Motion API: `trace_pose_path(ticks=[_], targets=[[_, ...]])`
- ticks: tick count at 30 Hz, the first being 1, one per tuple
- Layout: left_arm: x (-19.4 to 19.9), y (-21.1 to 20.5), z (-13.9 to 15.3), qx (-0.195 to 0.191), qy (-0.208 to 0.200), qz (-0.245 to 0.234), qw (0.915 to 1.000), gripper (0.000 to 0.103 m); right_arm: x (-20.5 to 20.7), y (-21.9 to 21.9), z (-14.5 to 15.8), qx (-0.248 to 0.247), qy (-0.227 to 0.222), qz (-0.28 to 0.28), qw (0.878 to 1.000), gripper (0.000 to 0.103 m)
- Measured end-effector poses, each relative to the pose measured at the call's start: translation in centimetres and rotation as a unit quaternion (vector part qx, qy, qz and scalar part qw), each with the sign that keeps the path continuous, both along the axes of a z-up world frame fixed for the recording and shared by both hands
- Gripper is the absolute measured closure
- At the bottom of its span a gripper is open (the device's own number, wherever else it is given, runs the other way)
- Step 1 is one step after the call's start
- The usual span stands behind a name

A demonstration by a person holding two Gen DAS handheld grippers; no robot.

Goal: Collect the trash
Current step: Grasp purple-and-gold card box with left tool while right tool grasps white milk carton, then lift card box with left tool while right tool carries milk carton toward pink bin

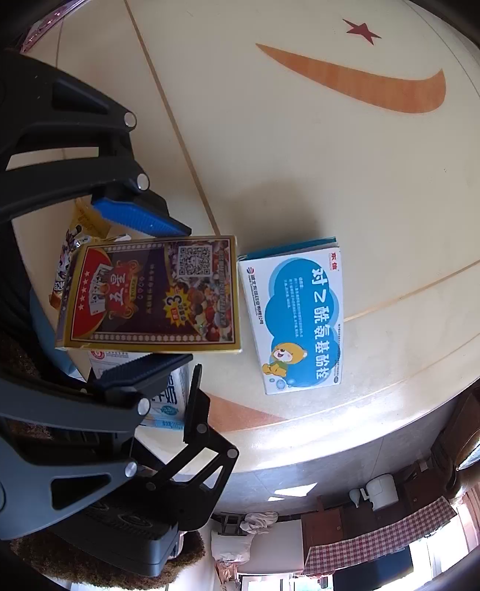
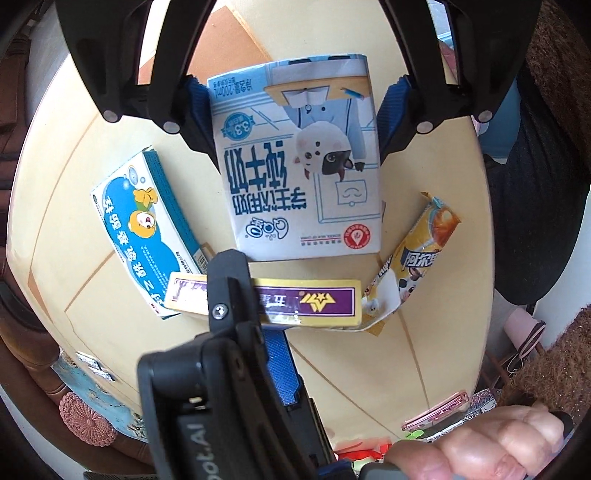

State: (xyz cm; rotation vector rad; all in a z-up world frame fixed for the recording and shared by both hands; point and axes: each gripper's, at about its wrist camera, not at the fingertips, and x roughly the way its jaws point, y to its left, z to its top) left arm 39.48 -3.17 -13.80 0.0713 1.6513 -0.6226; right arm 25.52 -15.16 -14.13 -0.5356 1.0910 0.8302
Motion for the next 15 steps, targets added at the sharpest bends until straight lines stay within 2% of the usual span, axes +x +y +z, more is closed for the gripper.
trace_pose_path(ticks=[7, 15], targets=[[-0.5, -0.1, 1.9, 0.004, -0.017, 0.008, 0.9998, 0.043, -0.9, -0.5, 2.1, 0.000, -0.019, -0.019, 1.000, 0.033], [-3.0, -0.4, 6.0, 0.009, -0.050, 0.002, 0.9987, 0.043, -2.7, 0.4, 4.8, -0.014, -0.044, -0.049, 0.998, 0.033]])
